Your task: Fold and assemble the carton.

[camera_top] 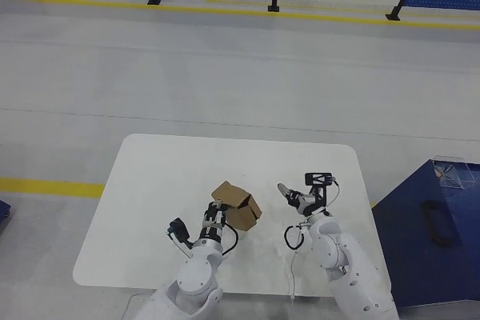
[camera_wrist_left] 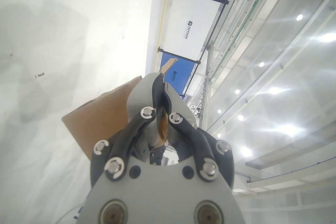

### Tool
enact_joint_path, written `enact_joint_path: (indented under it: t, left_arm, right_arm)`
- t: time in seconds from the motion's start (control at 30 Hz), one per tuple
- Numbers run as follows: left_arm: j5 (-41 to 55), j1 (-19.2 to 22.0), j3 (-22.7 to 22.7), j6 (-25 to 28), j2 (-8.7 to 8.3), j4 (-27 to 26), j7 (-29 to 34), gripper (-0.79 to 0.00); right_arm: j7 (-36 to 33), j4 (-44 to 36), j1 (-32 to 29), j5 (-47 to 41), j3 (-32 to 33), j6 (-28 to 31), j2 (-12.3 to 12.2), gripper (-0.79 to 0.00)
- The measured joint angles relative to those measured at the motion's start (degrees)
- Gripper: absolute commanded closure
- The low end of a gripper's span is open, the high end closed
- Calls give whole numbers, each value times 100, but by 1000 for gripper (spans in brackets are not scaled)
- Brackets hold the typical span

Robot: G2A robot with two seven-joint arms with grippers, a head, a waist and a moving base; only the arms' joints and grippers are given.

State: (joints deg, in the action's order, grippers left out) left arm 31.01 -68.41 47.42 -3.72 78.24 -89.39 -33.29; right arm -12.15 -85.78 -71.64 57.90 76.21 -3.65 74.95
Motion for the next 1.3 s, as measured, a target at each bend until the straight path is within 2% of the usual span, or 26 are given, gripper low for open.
enact_joint_path:
  t: [1.3]
  left_arm:
    - [0, 0, 0, -1, 0, -1, 0, 0]
  right_arm:
    - [-15, -82, -53, -80, 113, 66, -15, -785]
